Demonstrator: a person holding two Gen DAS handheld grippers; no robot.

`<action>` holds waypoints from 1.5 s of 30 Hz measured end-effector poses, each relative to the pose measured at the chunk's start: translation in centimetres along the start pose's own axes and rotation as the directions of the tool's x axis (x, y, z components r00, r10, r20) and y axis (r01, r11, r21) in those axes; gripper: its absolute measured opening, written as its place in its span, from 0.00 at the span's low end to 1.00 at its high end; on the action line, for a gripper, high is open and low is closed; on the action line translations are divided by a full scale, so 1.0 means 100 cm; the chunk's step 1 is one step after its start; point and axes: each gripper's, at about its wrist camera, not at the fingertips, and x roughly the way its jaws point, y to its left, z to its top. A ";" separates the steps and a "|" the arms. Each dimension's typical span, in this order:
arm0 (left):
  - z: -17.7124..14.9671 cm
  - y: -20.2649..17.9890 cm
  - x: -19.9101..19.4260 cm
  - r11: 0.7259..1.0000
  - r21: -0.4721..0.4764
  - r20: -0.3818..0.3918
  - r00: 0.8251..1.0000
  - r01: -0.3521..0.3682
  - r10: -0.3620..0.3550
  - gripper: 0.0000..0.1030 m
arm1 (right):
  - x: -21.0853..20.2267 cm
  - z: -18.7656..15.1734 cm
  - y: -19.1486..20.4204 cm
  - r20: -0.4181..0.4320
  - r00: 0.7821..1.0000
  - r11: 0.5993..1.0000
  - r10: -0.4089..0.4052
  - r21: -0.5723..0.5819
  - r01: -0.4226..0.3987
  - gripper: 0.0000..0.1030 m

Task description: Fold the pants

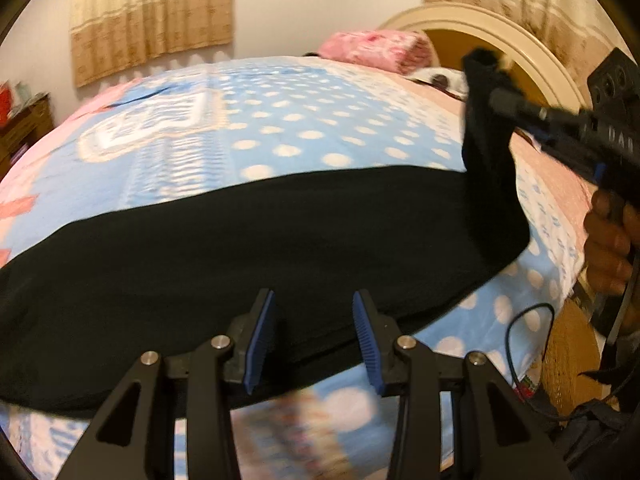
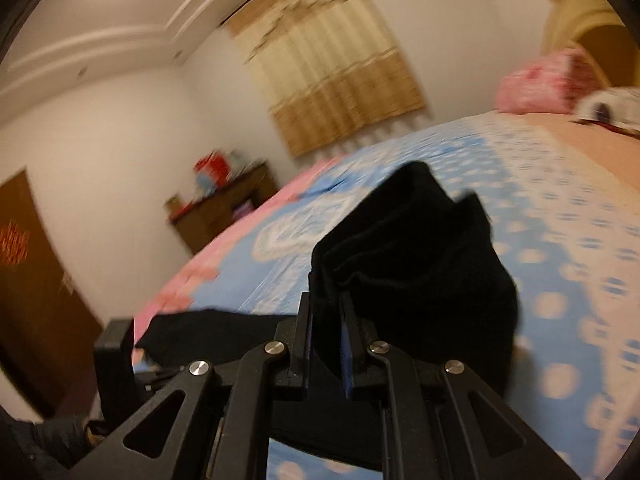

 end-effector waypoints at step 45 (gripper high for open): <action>-0.006 0.115 -0.031 0.931 -0.317 0.089 0.972 -0.178 0.216 0.42 | 0.179 -0.087 0.136 -0.453 0.881 0.901 0.134 -0.315 -0.299 0.24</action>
